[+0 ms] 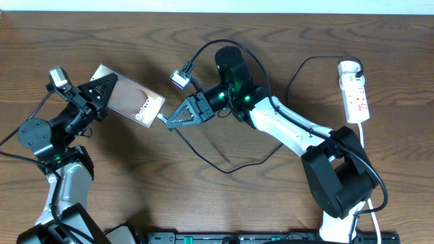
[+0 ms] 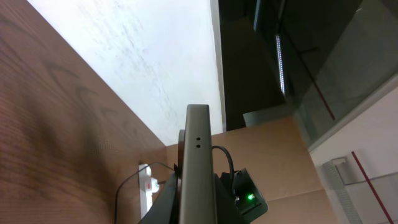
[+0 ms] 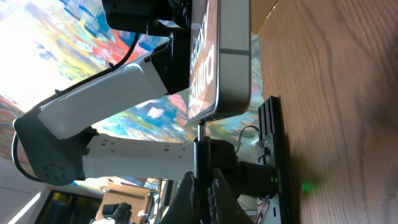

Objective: Plug charger to phone and switch on socket
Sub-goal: 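Align the plug tip with the phone's port, left gripper holding phone steady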

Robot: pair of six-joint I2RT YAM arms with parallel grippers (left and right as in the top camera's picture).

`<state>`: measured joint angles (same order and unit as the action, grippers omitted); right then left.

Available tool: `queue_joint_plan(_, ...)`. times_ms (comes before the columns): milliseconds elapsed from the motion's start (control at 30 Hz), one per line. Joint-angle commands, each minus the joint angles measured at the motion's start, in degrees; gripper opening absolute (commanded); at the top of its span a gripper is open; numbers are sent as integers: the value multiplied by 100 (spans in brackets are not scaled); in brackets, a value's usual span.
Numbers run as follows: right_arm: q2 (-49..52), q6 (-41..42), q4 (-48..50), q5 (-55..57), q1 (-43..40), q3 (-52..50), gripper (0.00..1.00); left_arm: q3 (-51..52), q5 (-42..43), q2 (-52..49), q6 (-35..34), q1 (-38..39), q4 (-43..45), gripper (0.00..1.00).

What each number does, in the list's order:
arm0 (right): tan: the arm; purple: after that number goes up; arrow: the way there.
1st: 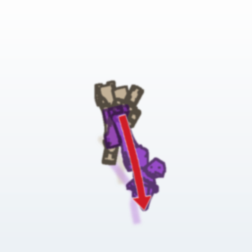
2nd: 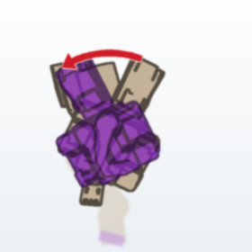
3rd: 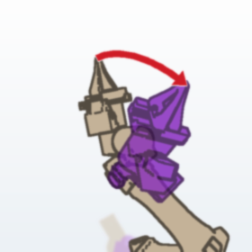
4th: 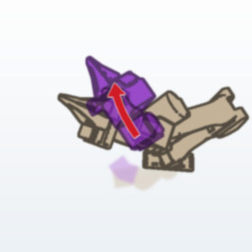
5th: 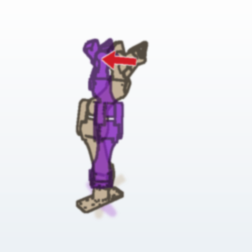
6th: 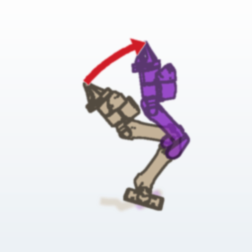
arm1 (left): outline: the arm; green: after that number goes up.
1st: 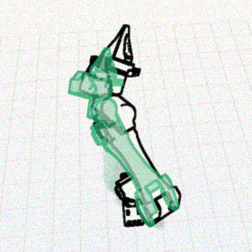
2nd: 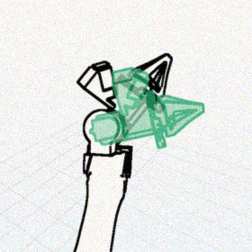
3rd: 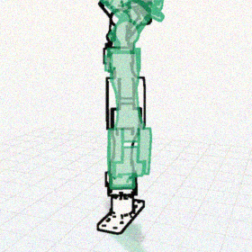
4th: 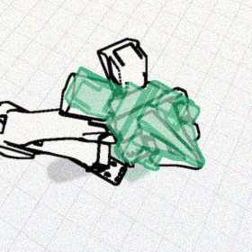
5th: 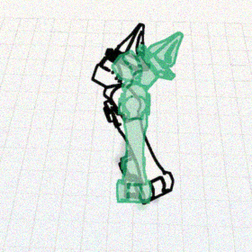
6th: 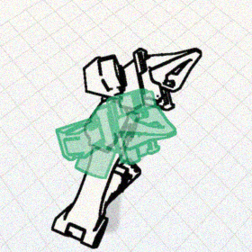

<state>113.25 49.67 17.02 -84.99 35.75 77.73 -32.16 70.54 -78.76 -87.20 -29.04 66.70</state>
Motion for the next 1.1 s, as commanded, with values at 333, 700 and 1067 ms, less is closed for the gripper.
queue_joint_plan(333,2,46,15,70,-2,44,1,-83,164,55,-61,15,68,7)
queue_joint_plan(700,2,48,15,85,-2,44,1,-83,229,55,-125,55,70,7)
queue_joint_plan(1067,2,46,15,55,-2,44,1,-83,188,55,-122,278,72,7)
